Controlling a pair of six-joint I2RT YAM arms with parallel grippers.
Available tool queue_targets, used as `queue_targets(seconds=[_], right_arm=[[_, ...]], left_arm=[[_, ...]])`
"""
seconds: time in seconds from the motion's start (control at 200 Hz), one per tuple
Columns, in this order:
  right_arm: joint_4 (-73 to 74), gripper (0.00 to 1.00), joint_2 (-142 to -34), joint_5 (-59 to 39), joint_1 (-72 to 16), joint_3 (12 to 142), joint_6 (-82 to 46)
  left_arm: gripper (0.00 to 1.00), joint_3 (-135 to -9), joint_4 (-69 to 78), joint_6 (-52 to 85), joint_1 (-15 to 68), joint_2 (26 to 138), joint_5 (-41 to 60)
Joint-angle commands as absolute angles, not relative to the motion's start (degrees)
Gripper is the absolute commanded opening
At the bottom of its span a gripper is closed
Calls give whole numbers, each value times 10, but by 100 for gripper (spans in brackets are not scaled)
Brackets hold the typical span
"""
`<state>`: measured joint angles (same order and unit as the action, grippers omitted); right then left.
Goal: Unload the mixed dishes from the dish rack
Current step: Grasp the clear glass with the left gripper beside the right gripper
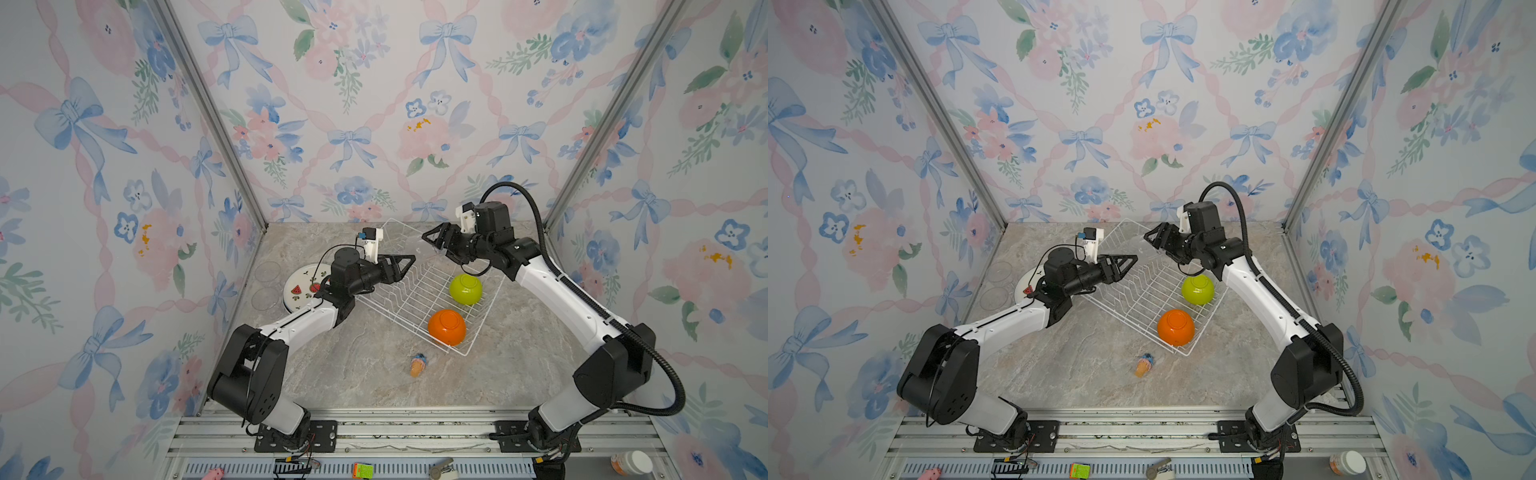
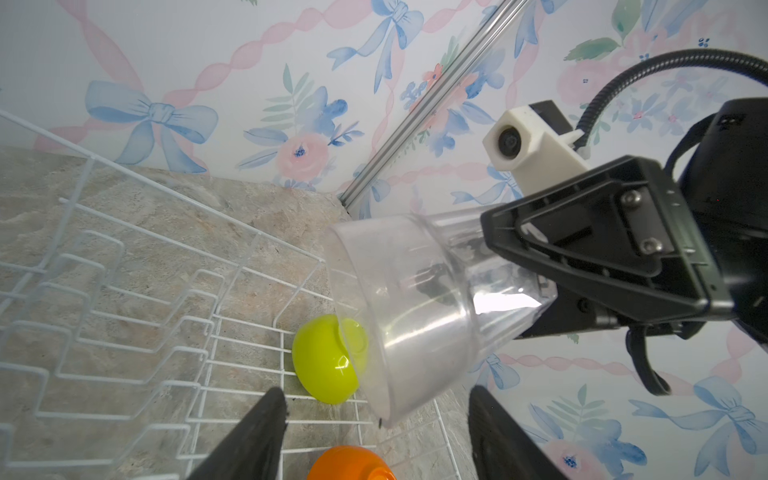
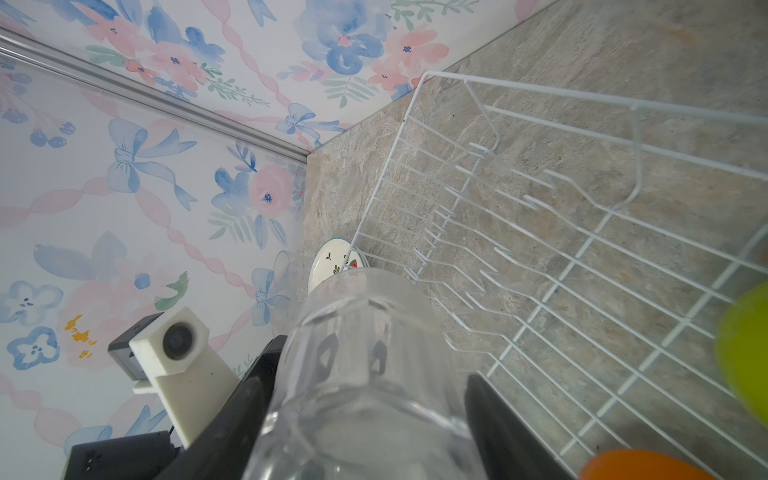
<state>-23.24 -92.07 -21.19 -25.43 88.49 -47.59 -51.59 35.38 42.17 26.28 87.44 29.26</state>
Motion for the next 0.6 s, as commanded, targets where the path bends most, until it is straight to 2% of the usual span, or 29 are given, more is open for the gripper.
queue_targets(seconds=[0.0, 0.205, 0.595], right_arm=[[-203, 66, -896, -229, -254, 877, -485], [-190, 66, -898, -243, -263, 874, -493], [-148, 66, -913, -285, -270, 864, -527]], left_arm=[[65, -541, 400, 434, 271, 888, 296], [52, -543, 462, 455, 289, 900, 302], [43, -530, 560, 484, 306, 903, 309]])
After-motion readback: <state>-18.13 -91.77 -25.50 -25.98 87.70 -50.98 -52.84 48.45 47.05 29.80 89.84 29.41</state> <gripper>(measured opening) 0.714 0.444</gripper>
